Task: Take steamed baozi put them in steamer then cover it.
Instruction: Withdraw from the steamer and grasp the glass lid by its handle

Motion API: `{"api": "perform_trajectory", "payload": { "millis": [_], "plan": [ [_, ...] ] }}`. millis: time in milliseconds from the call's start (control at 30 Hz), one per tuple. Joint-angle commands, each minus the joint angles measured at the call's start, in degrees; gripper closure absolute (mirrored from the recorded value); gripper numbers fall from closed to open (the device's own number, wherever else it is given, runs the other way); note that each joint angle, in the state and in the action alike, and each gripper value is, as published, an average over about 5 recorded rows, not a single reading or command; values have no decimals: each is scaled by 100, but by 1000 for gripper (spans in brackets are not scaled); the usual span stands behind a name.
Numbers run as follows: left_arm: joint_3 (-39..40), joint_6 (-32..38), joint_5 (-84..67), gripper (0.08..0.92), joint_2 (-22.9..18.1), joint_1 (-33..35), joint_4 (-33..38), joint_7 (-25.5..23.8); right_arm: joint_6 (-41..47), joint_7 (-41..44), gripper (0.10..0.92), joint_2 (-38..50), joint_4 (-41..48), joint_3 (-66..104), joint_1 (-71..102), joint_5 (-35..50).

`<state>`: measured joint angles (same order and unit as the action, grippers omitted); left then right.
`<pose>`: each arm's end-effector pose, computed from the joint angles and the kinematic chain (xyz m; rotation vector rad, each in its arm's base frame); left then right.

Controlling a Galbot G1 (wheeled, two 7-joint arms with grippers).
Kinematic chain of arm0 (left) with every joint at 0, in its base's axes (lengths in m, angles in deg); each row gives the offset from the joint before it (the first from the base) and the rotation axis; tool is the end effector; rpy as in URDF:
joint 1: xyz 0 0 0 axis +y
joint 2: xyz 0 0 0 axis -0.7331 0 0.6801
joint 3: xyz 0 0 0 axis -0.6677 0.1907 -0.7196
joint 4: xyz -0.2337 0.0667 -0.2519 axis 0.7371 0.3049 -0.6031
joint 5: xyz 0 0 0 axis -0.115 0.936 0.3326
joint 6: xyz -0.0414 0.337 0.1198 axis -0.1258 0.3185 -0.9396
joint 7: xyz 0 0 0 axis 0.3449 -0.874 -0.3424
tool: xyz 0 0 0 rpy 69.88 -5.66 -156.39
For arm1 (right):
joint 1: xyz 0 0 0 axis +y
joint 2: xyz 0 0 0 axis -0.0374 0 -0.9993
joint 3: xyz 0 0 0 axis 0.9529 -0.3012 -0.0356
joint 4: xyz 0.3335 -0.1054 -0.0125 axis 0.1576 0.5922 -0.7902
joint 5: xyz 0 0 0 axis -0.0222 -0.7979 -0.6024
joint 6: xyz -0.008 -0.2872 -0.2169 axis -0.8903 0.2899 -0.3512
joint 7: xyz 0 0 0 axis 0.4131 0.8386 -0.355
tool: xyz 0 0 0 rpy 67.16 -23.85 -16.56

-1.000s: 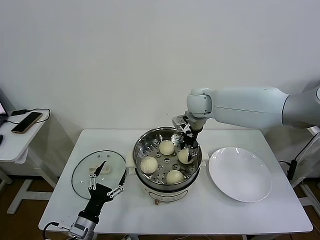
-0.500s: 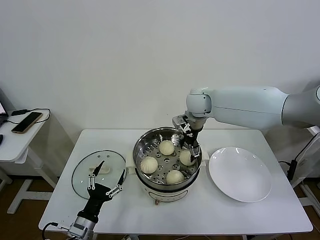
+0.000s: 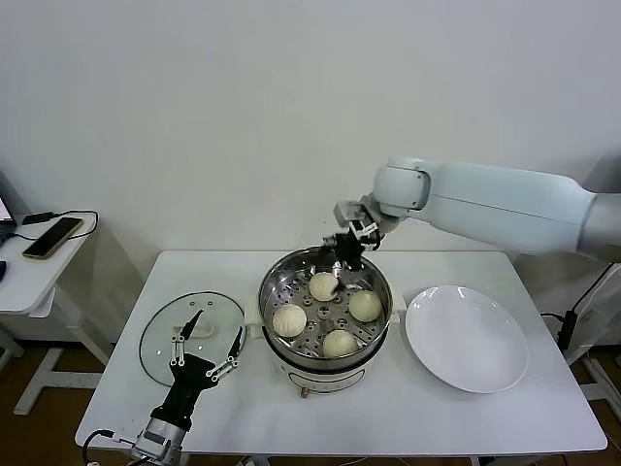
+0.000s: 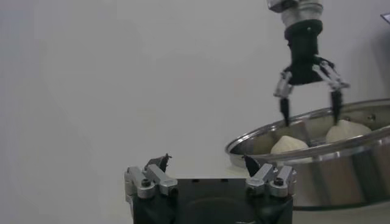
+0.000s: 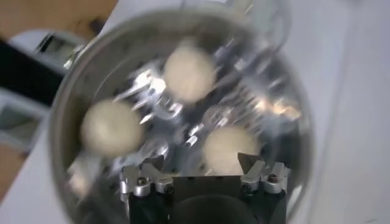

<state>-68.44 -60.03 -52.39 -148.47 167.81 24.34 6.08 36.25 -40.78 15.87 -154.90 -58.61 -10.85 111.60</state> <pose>0.1813 0.0539 -0.3408 0.3944 2.9315 0.4554 0.5452 0.0456 -0.0400 1.7168 -1.6720 1.4185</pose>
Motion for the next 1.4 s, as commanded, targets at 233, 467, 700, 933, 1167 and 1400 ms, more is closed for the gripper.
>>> {"api": "perform_trajectory", "payload": {
  "millis": [233, 467, 700, 933, 1167, 1400],
  "plan": [
    [64, 247, 1147, 177, -96, -303, -221, 438, -1220, -5526, 203, 2021, -894, 3763, 3081, -441],
    [44, 338, 2299, 177, -169, -645, -499, 924, -2306, -6378, 203, 2036, -969, 7139, 6626, -963],
    [-74, 240, 3508, 177, -223, -925, -804, 1310, -2850, -6612, 203, 1318, -962, 9298, 9037, -1645],
    [-325, -301, 5095, 177, -148, -1066, -1379, 1667, -2994, -6489, 203, 472, -1008, 10474, 10329, -2072],
    [-563, -880, 6397, 177, 138, -900, -2013, 1739, -3050, -6307, 203, -224, -1081, 10946, 11009, -2314],
    [-644, -881, 7097, 177, 122, -908, -2337, 1888, -3061, -6155, 203, -607, -1100, 10978, 11246, -2482]
  ]
}}
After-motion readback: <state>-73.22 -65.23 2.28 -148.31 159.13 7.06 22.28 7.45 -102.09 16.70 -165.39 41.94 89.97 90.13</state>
